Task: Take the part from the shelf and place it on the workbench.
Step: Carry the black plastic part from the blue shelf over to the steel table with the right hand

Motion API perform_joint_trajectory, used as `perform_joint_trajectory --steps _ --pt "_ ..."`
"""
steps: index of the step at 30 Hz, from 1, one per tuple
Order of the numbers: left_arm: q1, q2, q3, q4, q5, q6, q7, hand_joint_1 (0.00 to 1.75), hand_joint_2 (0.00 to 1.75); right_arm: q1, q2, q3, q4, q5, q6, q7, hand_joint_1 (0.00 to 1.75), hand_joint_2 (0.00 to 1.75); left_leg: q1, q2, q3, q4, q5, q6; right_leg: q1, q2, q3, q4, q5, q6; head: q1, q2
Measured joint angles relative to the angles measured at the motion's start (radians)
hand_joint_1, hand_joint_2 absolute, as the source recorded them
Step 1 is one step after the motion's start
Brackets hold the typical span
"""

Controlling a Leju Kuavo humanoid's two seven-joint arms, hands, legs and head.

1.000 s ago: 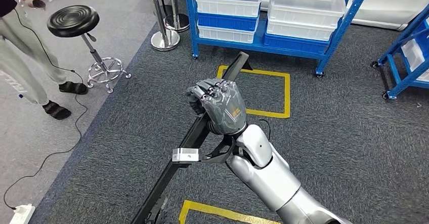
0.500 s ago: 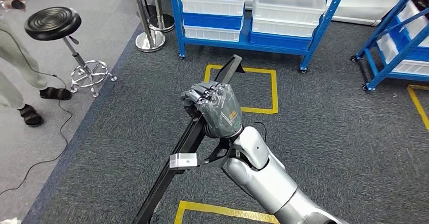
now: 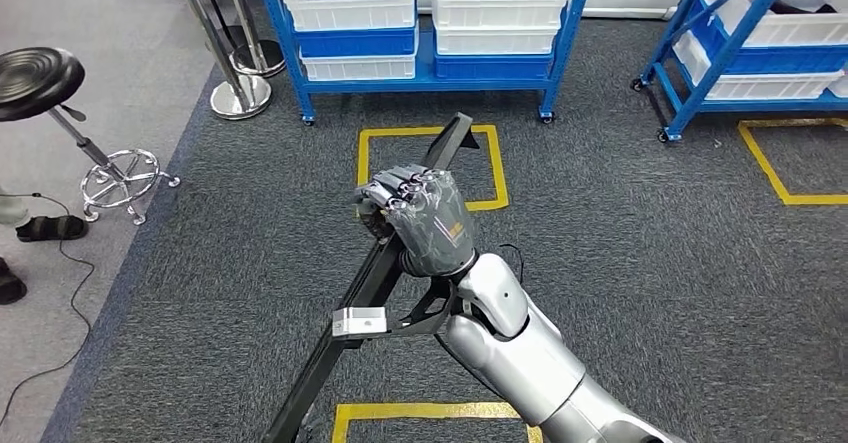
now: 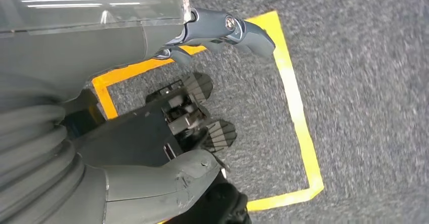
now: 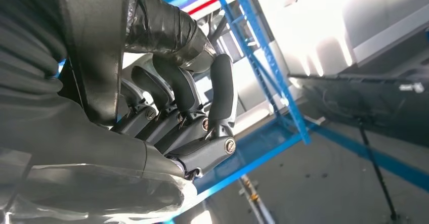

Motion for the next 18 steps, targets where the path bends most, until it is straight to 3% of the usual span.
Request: perform_joint_trajectory --steps 2,3,4,5,7,8,10,11,13,14,16,18 --pt "0.003 0.002 0.000 0.000 0.007 0.002 -0.001 0.00 1.75 -0.002 0.007 0.003 0.000 0.000 0.005 -0.002 1.75 1.75 0.004 -0.042 -0.050 0.118 -0.068 -0.008 -0.002 0.020 -0.002 -0.001 0.004 -0.006 0.000 0.000" --pt "0.006 0.003 0.000 0.000 0.009 0.001 -0.003 0.00 1.75 -0.003 0.010 0.005 0.000 -0.001 0.008 -0.002 1.75 1.75 0.005 -0.050 -0.079 0.183 -0.094 -0.010 -0.002 0.031 -0.003 0.000 0.005 -0.008 0.000 0.000" --pt "0.008 0.004 0.000 0.000 0.010 0.001 -0.004 0.00 1.75 -0.002 0.012 0.006 0.001 -0.001 0.009 -0.002 1.75 1.75 0.005 -0.054 -0.098 0.224 -0.104 -0.011 -0.001 0.043 -0.004 0.001 0.005 -0.008 0.000 0.000" --pt "0.010 0.004 0.000 0.000 0.011 0.001 -0.005 0.00 1.75 -0.002 0.012 0.007 0.001 -0.002 0.009 -0.003 1.75 1.75 0.005 -0.056 -0.101 0.228 -0.092 -0.009 -0.001 0.056 -0.004 0.002 0.005 -0.008 0.000 0.000" --pt "0.011 0.005 0.000 0.000 0.013 0.001 -0.007 0.00 1.75 -0.003 0.014 0.008 0.001 -0.002 0.009 -0.005 1.75 1.75 0.005 -0.072 -0.056 0.129 -0.022 -0.002 0.000 0.082 -0.003 0.005 0.006 -0.008 0.000 0.000" --pt "0.011 0.007 0.000 0.000 0.013 0.001 -0.007 0.00 1.75 -0.004 0.016 0.009 0.001 -0.002 0.009 -0.005 1.75 1.75 0.007 -0.102 -0.024 0.060 0.009 0.005 -0.001 0.094 -0.005 0.007 0.006 -0.006 0.000 0.000" --pt "0.011 0.010 0.000 0.000 0.013 0.000 -0.008 0.00 1.75 -0.007 0.020 0.010 0.001 -0.002 0.009 -0.006 1.75 1.75 0.007 -0.151 0.015 -0.032 0.038 0.015 -0.006 0.118 -0.013 0.008 0.011 0.003 0.000 0.000" --pt "0.012 0.011 0.000 0.000 0.013 0.000 -0.008 0.00 1.75 -0.008 0.022 0.011 0.001 -0.002 0.009 -0.006 1.75 1.75 0.007 -0.162 0.019 -0.044 0.036 0.018 -0.010 0.129 -0.019 0.007 0.015 0.011 -0.001 0.000" --pt "0.014 0.011 0.000 0.000 0.013 0.000 -0.008 0.00 1.75 -0.008 0.023 0.013 0.001 -0.003 0.009 -0.006 1.75 1.75 0.005 -0.141 0.023 -0.058 0.042 0.025 -0.013 0.151 -0.024 0.002 0.023 0.026 -0.001 0.000" --pt "0.013 0.011 0.001 0.000 0.013 0.000 -0.008 0.00 1.75 -0.008 0.023 0.014 0.001 -0.003 0.009 -0.006 1.75 1.75 0.008 -0.128 0.028 -0.068 0.047 0.030 -0.011 0.147 -0.026 0.005 0.021 0.031 -0.001 0.000" --pt "0.011 0.011 0.001 0.000 0.013 0.000 -0.008 0.00 1.75 -0.012 0.022 0.015 0.001 -0.003 0.008 -0.007 1.75 1.75 0.012 -0.098 0.037 -0.087 0.058 0.039 -0.003 0.102 -0.053 0.067 -0.019 0.038 0.000 0.000" --pt "0.013 0.011 0.001 0.000 0.013 -0.001 -0.008 0.00 1.75 -0.015 0.021 0.017 0.002 -0.003 0.008 -0.007 1.75 1.75 0.007 -0.069 0.036 -0.087 0.059 0.042 -0.001 0.045 -0.108 0.189 -0.082 0.039 0.001 0.000"
